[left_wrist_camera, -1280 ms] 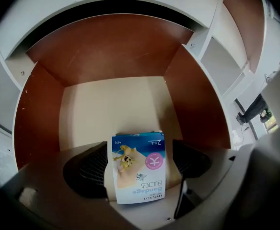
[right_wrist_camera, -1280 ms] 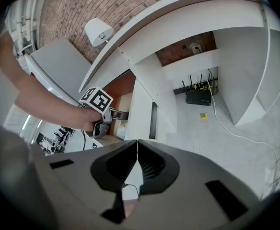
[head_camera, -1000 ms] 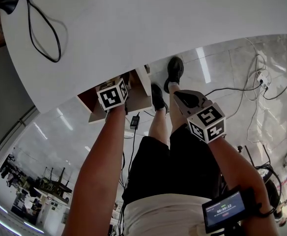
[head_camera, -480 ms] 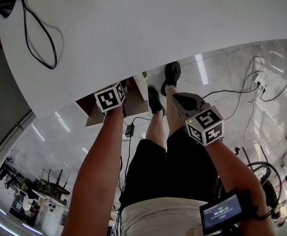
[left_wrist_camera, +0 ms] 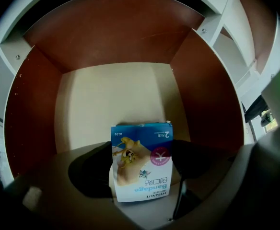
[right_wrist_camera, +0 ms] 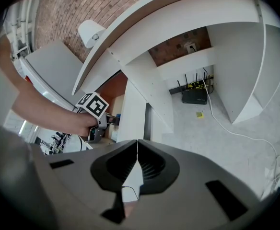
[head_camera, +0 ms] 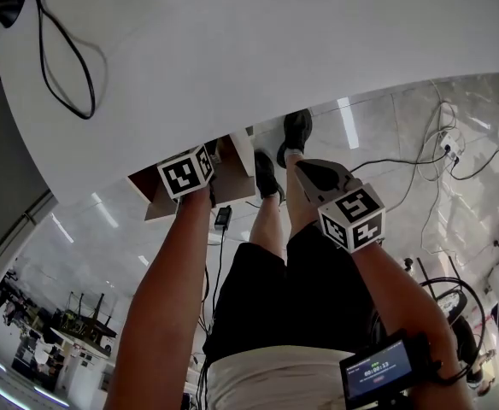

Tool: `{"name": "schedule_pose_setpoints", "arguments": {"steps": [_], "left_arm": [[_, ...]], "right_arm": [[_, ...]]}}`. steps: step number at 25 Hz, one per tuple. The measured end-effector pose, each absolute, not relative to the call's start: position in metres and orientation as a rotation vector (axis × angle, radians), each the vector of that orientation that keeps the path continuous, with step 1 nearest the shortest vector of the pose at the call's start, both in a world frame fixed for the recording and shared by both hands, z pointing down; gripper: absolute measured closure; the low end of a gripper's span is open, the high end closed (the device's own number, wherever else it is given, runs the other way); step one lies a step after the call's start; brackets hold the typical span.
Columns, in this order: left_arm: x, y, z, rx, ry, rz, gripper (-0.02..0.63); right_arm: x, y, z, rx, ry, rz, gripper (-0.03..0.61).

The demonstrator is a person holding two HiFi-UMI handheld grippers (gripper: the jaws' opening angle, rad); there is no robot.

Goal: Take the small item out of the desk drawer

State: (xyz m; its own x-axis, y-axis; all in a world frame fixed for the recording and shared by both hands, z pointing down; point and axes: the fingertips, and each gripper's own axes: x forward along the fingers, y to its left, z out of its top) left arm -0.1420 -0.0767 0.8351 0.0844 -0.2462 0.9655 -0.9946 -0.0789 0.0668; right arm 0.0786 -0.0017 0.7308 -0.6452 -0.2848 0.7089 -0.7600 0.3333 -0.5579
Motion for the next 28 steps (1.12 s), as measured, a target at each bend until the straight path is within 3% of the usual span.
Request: {"name": "schedule_pose_setpoints", "arguments": {"steps": [28], "left_arm": [[-0.157,-0.06,0.782,1.408,-1.378,0.692,0.227]], "right_arm": [[0.054,0.005,0.718,0.894,-2.125,1.211,0.572]]}}
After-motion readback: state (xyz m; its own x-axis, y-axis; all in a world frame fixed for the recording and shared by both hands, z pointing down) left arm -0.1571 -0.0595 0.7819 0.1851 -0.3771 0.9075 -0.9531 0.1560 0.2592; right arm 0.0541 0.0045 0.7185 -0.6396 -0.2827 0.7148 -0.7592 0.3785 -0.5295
